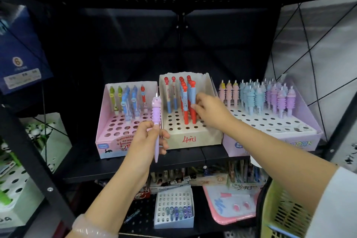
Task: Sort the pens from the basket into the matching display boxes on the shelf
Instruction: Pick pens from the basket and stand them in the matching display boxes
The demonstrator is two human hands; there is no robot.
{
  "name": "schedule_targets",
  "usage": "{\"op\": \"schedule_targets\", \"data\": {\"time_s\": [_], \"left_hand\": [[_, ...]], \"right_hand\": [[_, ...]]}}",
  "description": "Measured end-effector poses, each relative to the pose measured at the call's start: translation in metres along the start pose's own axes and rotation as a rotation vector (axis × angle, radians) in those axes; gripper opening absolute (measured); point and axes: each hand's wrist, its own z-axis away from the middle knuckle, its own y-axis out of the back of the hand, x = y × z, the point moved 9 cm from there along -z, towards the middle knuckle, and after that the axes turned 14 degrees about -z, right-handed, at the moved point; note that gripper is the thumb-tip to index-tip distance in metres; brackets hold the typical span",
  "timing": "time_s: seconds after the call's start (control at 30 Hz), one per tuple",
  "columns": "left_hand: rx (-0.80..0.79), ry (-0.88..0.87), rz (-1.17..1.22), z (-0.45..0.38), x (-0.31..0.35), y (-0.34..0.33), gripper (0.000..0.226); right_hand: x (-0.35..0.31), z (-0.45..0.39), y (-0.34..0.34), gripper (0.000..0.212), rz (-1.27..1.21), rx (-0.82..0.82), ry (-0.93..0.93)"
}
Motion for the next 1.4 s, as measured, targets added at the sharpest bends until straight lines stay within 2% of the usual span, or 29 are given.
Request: {"op": "schedule_targets", "data": {"time_s": [0.1,0.17,0.2,0.27,0.33,0.43,0.53,0.67,0.73,0.8,0.9,1.03,1.4], "left_hand": [[-0.004,-0.009,-0.009,0.002,0.001,0.001,0.015],[-0.019,-0.019,-0.018,0.004,0.004,-0.003,0.012],[-0.030,-0.020,-0.019,0.005,0.006,-0.007,0.011],[-0.056,-0.028,-0.017,0.006,0.010,-0.016,0.009],[-0.089,-0.039,-0.018,0.007,0.015,-0.030,0.009],[-0.145,-0.054,-0.019,0.009,0.019,-0.056,0.012],[-0.206,-0.094,-0.084,0.006,0.023,-0.081,0.014],[-0.306,-0.300,-0.374,-0.002,0.040,-0.118,0.021],[-0.372,-0.377,-0.493,-0.002,0.046,-0.136,0.024],[-0.428,-0.444,-0.628,-0.001,0.049,-0.156,0.038],[-0.451,-0.516,-0.746,0.003,0.055,-0.178,0.045],[-0.447,-0.501,-0.820,0.002,0.051,-0.192,0.043],[-0.443,-0.445,-0.843,0.002,0.039,-0.195,0.039]], "right_hand": [[0.007,0.005,-0.005,0.014,0.001,-0.049,-0.067],[0.004,0.007,0.004,0.014,0.012,0.021,-0.067],[-0.001,0.010,0.012,0.014,-0.029,0.095,-0.045],[-0.012,0.019,0.021,0.011,-0.288,0.166,-0.017],[-0.022,0.029,0.012,0.013,-0.596,0.039,-0.040],[-0.027,0.044,-0.002,0.013,-0.746,-0.154,-0.088],[-0.014,0.049,0.021,0.008,-0.741,-0.049,-0.079],[0.024,0.049,0.087,0.009,-0.773,0.225,-0.090],[0.047,0.053,0.127,0.010,-0.721,0.385,-0.086],[0.072,0.060,0.168,0.013,-0.572,0.529,-0.098],[0.103,0.070,0.208,0.014,-0.350,0.642,-0.138],[0.127,0.078,0.221,0.013,-0.122,0.627,-0.156],[0.139,0.076,0.220,0.013,-0.111,0.563,-0.160]]}}
